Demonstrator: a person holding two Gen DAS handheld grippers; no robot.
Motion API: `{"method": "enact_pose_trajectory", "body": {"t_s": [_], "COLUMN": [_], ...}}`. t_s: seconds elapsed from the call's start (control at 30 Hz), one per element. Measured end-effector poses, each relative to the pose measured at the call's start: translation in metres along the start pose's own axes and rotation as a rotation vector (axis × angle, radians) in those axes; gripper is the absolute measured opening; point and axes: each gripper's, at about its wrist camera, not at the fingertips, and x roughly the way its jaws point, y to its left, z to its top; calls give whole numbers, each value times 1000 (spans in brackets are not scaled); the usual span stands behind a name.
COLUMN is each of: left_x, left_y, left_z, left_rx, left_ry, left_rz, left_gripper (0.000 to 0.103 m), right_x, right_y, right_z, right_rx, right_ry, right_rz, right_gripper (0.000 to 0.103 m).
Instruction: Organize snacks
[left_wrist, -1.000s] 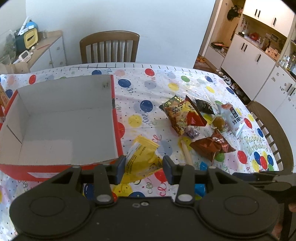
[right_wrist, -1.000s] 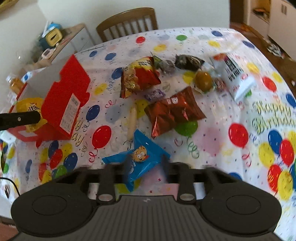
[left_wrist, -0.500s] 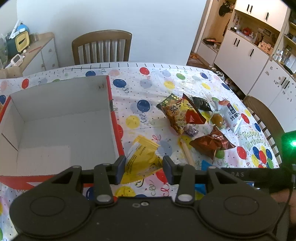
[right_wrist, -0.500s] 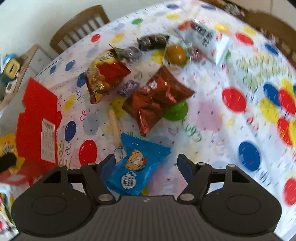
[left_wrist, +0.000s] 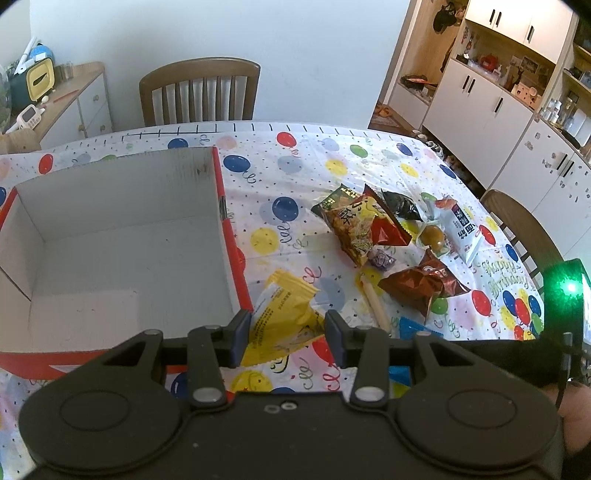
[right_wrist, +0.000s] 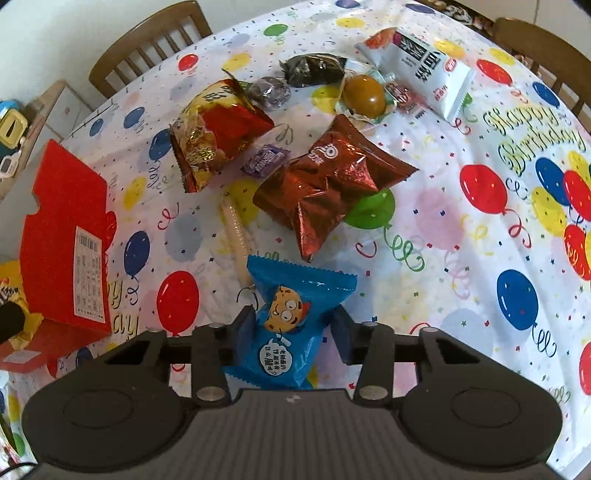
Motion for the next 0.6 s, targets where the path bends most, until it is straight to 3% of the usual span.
{"method": "enact_pose_trajectory", "body": {"t_s": [0.3, 0.6], "left_x": [-4, -19], "left_y": [3, 9], "left_z": [1, 9], "left_rx": [-15, -29], "left_ry": [-9, -48], "left_rz": [-1, 4], "left_gripper": [41, 41], "right_x": [-21, -62], "right_y": [10, 39], "right_z": [-2, 10], "right_rx": [-77, -197], "right_ry": [-34, -83], "right_rz": [15, 102], "right_gripper": [35, 35]}}
